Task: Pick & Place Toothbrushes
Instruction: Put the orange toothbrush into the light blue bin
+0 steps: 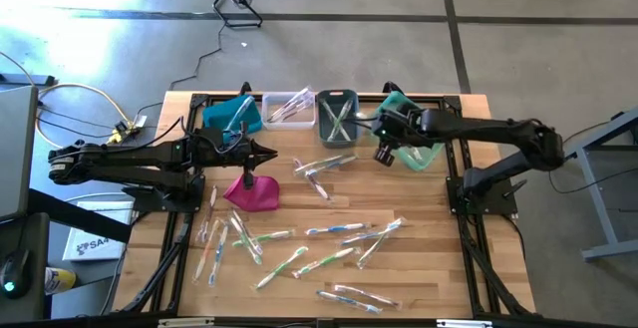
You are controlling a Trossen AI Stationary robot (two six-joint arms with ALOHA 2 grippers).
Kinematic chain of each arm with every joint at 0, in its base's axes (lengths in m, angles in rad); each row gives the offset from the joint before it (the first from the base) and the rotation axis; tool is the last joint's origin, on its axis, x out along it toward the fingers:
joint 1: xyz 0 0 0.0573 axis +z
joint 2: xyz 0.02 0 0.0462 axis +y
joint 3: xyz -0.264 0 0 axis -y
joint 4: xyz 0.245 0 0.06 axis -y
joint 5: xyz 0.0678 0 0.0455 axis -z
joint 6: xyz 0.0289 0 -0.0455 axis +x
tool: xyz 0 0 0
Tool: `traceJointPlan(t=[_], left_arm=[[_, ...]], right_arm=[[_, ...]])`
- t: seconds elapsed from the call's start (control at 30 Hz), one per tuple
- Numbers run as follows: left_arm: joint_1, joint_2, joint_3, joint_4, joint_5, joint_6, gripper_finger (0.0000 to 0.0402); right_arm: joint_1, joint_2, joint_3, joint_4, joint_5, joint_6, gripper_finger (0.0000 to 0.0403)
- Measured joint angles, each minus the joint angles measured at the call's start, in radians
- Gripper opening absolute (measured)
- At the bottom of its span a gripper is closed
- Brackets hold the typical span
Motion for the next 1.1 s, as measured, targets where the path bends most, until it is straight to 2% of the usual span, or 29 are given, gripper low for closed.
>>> traceJointPlan(t=[0.2,0.47,1.1], left_arm=[[0.0,0.0,0.0,0.0,0.0,0.0,0.0029],[0.0,0.0,0.0,0.0,0.001,0.0,0.0029],[0.0,0.0,0.001,0.001,0.004,0.0,0.0029]], right_arm=[[-0.123,0.0,-0.085,0.011,-0.007,0.038,0.0012],[-0.24,0.0,-0.192,0.132,-0.015,0.046,0.0012],[-0.356,0.0,-0.356,0.234,-0.03,0.149,0.0012]])
